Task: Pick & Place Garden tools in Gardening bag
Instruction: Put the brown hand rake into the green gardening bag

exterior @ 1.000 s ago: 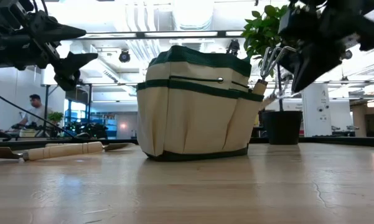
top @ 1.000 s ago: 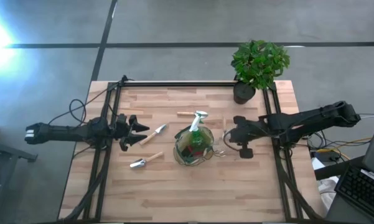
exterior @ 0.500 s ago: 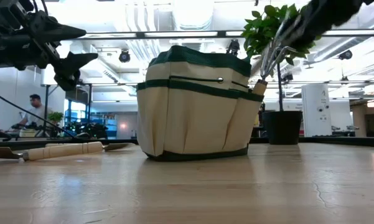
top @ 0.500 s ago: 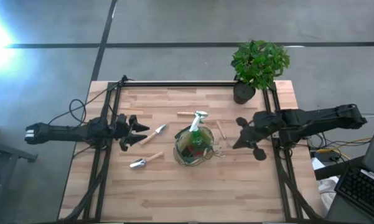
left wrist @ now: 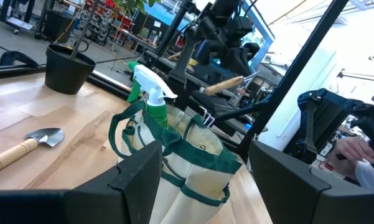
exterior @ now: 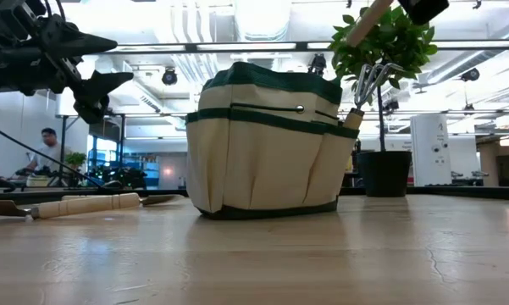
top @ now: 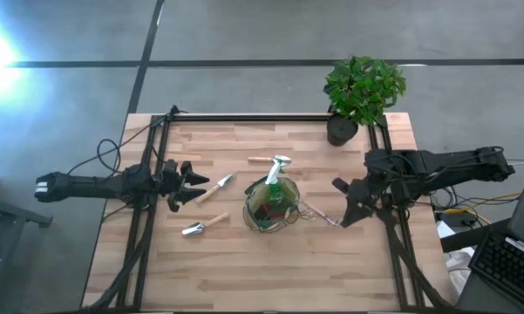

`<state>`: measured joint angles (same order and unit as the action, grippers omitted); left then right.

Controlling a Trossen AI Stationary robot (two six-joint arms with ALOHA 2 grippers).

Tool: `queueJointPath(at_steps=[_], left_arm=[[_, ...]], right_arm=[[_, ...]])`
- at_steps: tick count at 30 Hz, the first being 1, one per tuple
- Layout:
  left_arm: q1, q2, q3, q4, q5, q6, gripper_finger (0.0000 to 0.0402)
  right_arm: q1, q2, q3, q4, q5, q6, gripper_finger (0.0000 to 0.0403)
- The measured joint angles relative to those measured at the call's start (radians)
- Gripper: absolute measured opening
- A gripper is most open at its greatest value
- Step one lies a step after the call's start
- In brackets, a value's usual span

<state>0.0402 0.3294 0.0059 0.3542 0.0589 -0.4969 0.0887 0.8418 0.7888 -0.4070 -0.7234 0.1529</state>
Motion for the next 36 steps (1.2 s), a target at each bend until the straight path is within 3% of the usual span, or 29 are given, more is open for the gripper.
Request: queueJointPath(at_steps=[13, 22, 36], left_arm=[[0.0, 0.0, 0.0, 0.0, 0.0, 0.0, 0.0245], [0.0, 0.0, 0.0, 0.0, 0.0, 0.0, 0.0245], [0.0, 0.0, 0.0, 0.0, 0.0, 0.0, 0.0245]], right_arm=[[-0.022, 0.079, 0.111, -0.041, -0.134, 0.077, 0.0008], [-0.176, 0.068, 0.144, -0.142, -0.133, 0.024, 0.0008], [-0.397, 0.149, 0.14, -0.136, -0.332, 0.036, 0.0008]])
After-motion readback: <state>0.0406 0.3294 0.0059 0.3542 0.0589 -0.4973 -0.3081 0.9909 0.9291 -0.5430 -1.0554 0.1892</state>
